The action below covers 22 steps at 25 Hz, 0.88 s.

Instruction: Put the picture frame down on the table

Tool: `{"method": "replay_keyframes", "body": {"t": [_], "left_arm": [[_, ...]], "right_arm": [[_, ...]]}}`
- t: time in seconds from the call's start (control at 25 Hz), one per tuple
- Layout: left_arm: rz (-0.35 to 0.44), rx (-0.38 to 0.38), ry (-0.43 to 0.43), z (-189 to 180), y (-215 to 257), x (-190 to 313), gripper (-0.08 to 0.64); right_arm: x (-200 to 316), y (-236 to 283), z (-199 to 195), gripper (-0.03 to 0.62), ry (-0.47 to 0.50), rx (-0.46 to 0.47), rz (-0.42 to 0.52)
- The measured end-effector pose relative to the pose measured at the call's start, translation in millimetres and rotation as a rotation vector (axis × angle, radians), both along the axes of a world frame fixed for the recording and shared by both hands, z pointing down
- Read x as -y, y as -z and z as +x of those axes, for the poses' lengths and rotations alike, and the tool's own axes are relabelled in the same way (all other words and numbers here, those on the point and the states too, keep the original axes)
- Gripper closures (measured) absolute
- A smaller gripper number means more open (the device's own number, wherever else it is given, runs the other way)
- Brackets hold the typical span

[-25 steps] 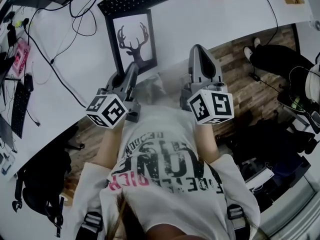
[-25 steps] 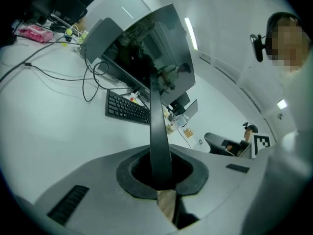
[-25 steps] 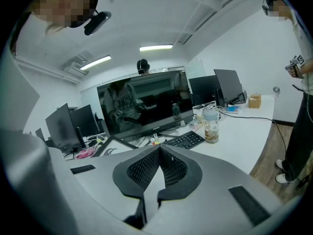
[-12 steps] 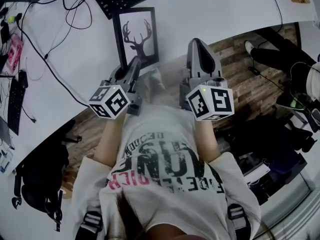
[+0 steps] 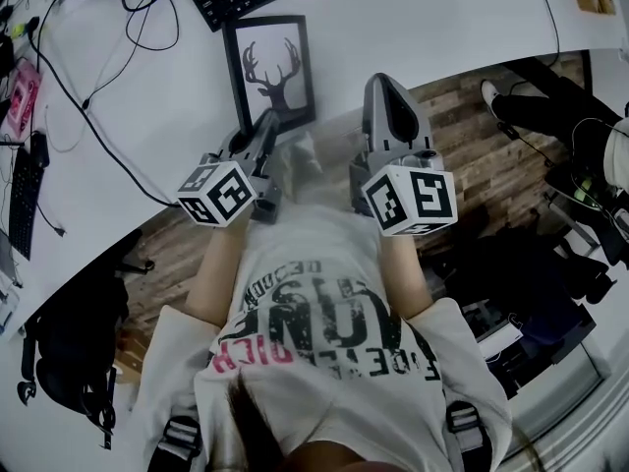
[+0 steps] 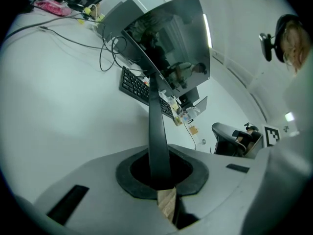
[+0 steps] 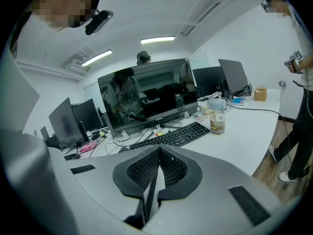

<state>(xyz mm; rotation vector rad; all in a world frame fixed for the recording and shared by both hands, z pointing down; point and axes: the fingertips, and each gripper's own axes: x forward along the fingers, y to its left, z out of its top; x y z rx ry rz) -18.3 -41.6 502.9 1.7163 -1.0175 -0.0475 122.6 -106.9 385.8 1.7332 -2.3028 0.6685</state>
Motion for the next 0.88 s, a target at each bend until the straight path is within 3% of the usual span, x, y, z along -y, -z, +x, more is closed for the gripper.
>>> {"method": "replay_keyframes", "body": {"t": [0.4,0.88], "left_arm": [[-0.055,-0.014,0.027,-4.6,-15.4,0.1,0.538],[-0.068,-0.016,0.027,-3.0,-16.8,1.9,0.535]], "right_arm": [[5.2,1.2,-4.2,0.592,0.02,0.012,-0.002],[8.3,0.1,-0.7,0.592,0.013,0.016,-0.011]]}}
